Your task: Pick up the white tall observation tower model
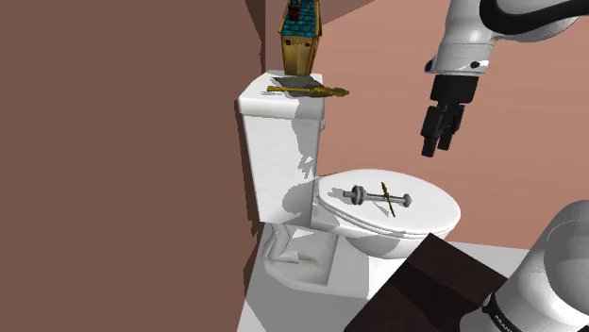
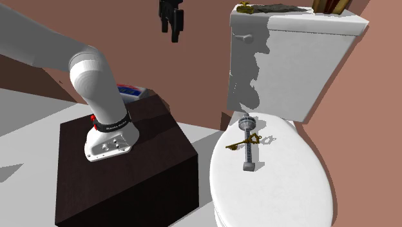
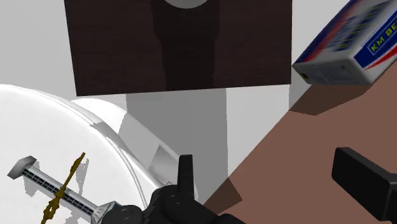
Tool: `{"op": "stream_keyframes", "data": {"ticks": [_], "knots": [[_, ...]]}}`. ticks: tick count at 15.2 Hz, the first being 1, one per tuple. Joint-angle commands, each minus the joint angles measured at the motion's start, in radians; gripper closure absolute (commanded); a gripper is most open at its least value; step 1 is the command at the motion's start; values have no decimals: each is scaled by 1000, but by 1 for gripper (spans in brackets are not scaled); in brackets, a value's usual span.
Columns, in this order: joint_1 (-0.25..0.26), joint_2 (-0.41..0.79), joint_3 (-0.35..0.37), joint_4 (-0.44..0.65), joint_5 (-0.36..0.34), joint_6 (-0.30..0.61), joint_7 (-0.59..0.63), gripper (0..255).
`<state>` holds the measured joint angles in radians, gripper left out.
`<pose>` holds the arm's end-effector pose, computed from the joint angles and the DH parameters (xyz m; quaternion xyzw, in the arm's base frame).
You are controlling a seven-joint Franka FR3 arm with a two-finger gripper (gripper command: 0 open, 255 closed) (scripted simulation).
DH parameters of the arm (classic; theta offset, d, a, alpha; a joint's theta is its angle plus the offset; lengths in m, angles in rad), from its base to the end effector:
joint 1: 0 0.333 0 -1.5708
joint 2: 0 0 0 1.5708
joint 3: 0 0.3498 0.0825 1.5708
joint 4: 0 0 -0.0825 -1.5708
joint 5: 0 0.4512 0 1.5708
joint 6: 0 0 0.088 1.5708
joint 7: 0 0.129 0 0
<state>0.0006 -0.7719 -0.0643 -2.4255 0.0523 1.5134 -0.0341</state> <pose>0.3405 -0.0181 0.5460 -0.9963 0.0044 0.0685 0.0513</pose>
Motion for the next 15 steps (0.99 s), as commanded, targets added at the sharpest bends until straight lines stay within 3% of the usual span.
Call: {"op": "stream_keyframes", "data": {"ticks": [1, 8, 15], "knots": [[0, 0, 0, 0, 0, 0, 0, 0], [-11, 23, -129, -153, -123, 209, -245, 0], [-15, 161, -277, -226, -226, 463, -487, 0]]}}
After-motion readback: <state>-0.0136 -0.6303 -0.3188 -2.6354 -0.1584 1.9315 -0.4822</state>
